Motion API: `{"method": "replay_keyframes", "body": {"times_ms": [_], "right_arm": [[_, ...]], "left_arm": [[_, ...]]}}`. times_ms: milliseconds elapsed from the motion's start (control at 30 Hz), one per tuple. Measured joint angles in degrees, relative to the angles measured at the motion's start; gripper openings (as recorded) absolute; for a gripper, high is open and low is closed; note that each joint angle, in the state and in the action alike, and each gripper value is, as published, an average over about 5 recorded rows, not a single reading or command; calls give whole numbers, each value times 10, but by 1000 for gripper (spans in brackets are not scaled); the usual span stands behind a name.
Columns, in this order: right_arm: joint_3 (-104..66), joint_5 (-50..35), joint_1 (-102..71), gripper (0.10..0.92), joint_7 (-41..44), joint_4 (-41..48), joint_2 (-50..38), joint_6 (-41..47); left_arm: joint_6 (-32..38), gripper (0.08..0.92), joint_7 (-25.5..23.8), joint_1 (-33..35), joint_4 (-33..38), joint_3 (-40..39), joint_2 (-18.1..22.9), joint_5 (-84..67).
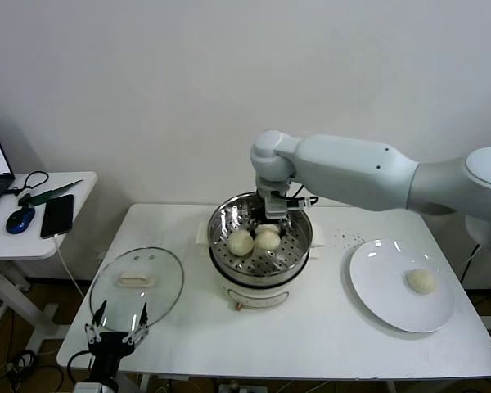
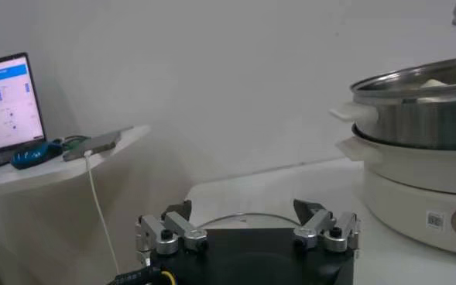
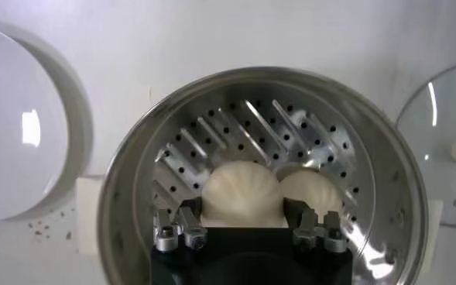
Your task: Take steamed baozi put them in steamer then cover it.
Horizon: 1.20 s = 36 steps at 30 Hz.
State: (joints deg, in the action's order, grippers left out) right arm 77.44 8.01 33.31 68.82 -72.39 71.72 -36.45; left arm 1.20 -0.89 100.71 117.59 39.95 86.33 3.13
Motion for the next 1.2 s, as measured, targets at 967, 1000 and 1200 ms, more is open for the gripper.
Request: {"method": "replay_keyframes", "body": {"times_ms": [967,1000,1200], "right_arm": [[3,6,-12,823,-9,-15,-19,2],[0,7,-10,823,-11,-14,-22,2],[-6,5,12,823,-37,-8,-51,17]], "left_arm": [[0,823,2,-5,-13,-1,2,-3],[0,823,2,-5,-13,-1,2,-3],[0,823,2,-6,-15,-1,0,-3]]}}
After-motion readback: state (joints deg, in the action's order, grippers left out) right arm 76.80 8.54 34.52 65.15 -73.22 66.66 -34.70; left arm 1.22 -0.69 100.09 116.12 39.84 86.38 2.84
